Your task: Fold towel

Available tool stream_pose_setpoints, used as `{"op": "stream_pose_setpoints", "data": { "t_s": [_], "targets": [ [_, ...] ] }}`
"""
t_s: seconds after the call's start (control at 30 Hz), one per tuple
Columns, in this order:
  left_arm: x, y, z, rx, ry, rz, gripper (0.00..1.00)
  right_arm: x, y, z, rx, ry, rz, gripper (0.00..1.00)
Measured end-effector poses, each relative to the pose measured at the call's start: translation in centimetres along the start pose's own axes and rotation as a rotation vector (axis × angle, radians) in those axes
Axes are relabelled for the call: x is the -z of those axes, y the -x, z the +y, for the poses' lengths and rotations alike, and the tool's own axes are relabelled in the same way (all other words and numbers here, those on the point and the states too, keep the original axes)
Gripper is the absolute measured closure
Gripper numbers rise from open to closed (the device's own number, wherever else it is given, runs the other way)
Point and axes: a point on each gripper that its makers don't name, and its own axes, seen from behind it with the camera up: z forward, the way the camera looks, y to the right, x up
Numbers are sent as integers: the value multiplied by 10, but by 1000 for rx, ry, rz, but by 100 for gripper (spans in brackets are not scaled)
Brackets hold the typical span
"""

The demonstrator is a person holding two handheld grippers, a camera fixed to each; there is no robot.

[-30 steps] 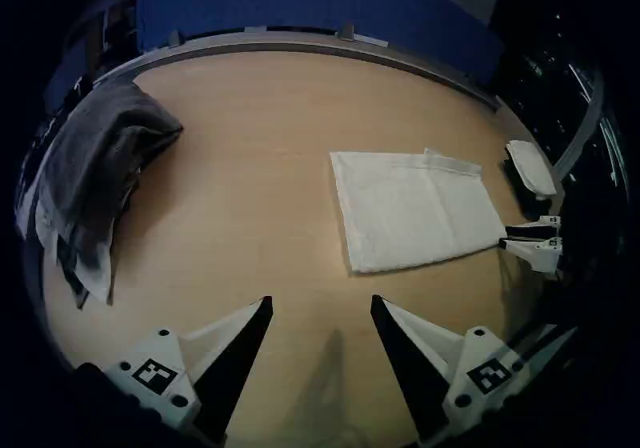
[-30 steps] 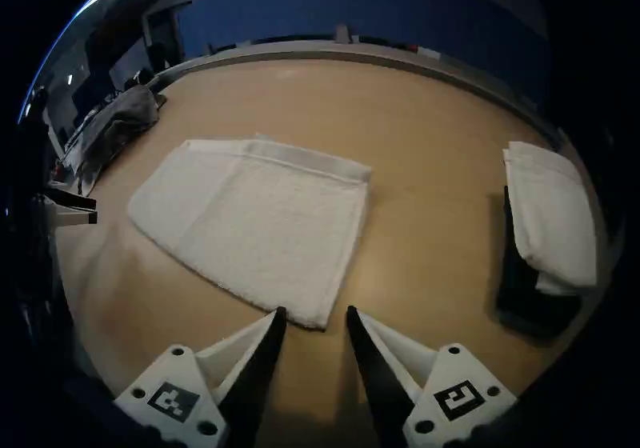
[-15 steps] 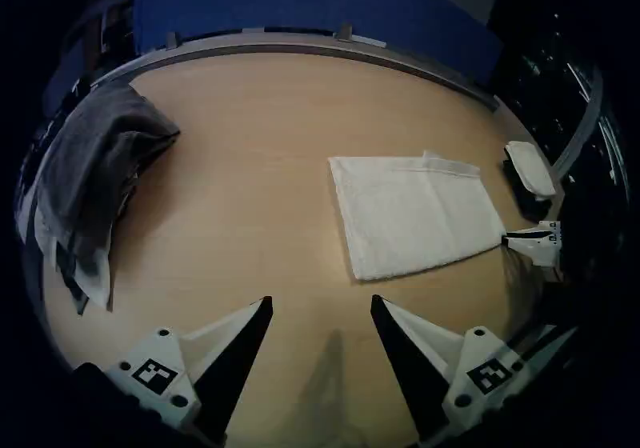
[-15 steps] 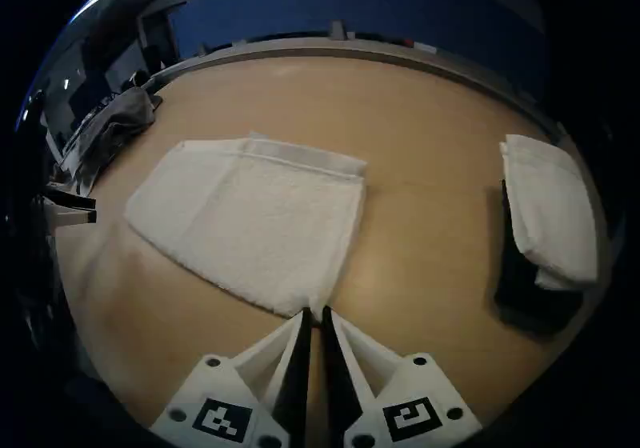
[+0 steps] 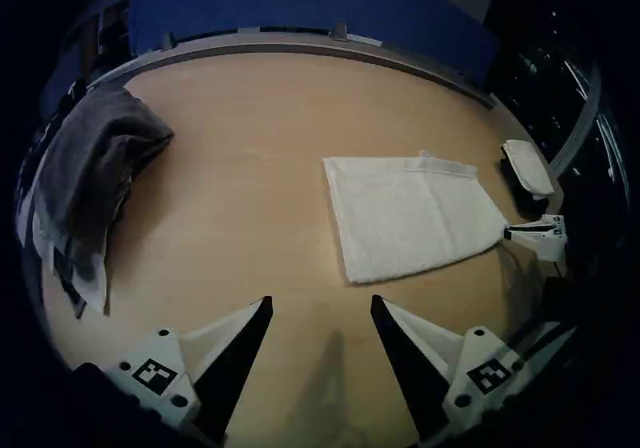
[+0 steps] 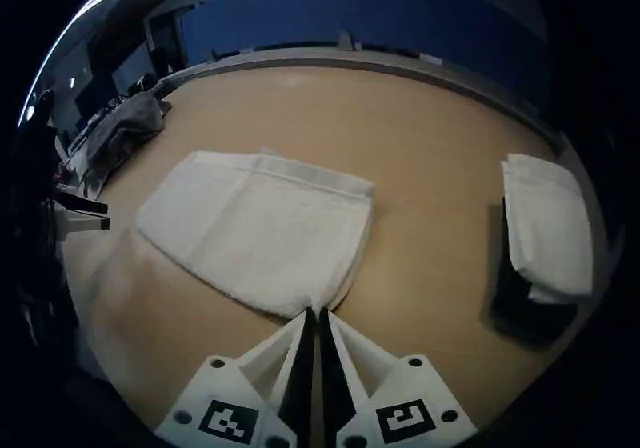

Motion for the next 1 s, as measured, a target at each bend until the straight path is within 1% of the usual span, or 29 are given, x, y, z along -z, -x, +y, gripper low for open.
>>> {"op": "stream_pose_setpoints", "data": {
  "t_s": [0.17,0.37,0.5,0.77,1.0],
  "targets": [
    [1,-1,2,-7,11,0,9,9,-21,-5,13,-3,45,96],
    [2,-2,5,-12,24,-1,9,17,-45,-15,49,-16,83,96],
    [2,-2,6,-16,28,-1,9,19,-58,-20,81,-21,98,96],
    [2,-1,4,-18,26,0,9,21,-83,-34,131,-44,131,96],
    [3,-2,3,-14,26,3,9,24,-103,-52,187,-76,158,96]
  ]
}}
